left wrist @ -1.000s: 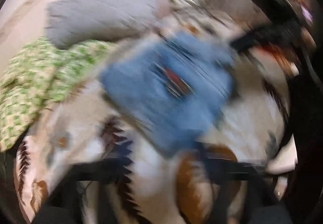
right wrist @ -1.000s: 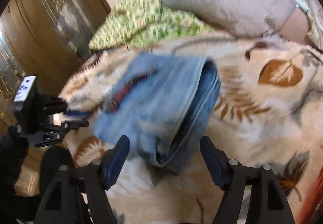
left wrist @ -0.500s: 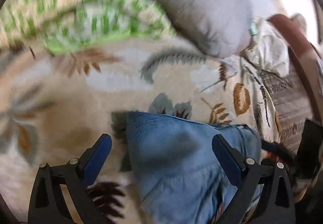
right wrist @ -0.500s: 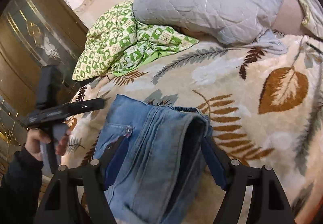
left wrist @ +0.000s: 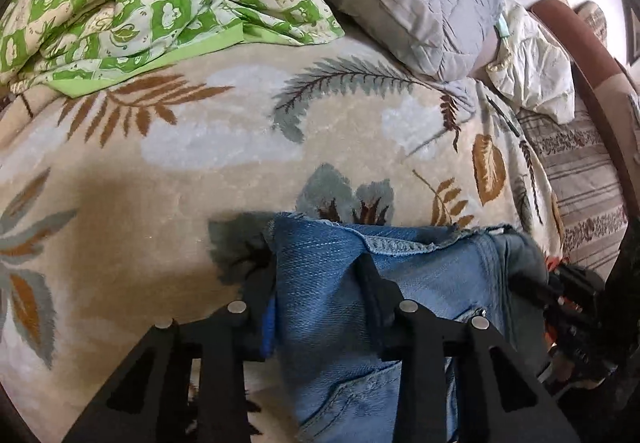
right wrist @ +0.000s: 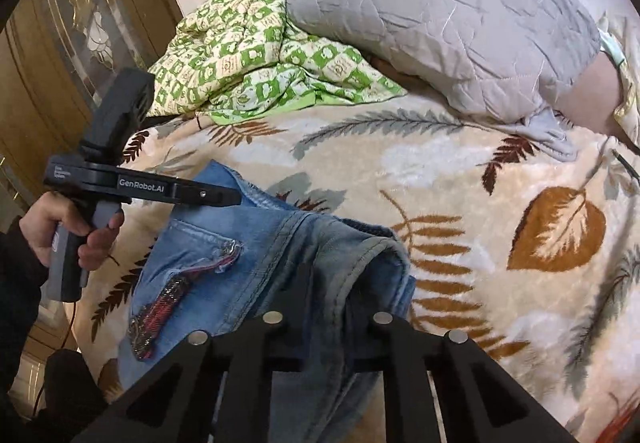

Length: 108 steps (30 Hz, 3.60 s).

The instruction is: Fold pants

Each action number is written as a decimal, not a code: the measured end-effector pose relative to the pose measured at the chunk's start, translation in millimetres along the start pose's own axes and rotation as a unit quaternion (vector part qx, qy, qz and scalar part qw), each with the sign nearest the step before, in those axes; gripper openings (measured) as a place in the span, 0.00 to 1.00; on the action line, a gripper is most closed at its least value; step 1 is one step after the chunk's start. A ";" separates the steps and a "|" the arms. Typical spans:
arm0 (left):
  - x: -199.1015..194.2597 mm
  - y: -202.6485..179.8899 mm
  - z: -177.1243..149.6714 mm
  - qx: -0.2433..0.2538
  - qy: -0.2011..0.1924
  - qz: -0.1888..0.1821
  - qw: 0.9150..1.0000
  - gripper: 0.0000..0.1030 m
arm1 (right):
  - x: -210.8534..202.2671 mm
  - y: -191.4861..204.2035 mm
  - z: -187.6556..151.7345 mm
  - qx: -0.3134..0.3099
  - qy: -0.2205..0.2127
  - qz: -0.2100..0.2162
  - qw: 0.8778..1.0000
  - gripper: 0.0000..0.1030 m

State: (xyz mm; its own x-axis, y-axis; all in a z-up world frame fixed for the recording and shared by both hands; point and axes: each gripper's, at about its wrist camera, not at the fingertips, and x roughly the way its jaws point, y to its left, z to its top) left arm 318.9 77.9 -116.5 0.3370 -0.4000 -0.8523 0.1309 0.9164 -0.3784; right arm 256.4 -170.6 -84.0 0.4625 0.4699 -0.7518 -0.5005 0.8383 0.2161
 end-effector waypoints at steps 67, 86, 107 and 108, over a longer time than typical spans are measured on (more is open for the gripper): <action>-28.7 -74.3 -193.4 0.430 -0.049 0.130 0.892 0.21 | 16.6 11.1 -65.1 0.085 0.089 0.060 0.991 0.12; -39.8 10.1 -95.7 -0.057 -0.013 -0.104 0.993 0.96 | 9.9 -62.8 -65.3 0.272 0.072 0.200 0.939 0.94; -36.7 -33.0 -71.3 0.000 -0.062 -0.158 0.985 0.32 | 0.6 -27.4 -27.7 0.152 0.001 0.117 0.981 0.32; -22.1 -30.9 -71.3 -0.001 -0.036 -0.140 0.990 0.33 | 4.1 -31.2 -25.6 0.157 0.010 0.110 0.981 0.32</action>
State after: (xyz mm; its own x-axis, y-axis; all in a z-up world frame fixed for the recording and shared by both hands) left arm 240.9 57.2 -111.7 0.3540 -0.6354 -0.6863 0.2260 0.7702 -0.5965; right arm 255.2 -201.9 -109.8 0.3527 0.6455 -0.6774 -0.3342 0.7631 0.5532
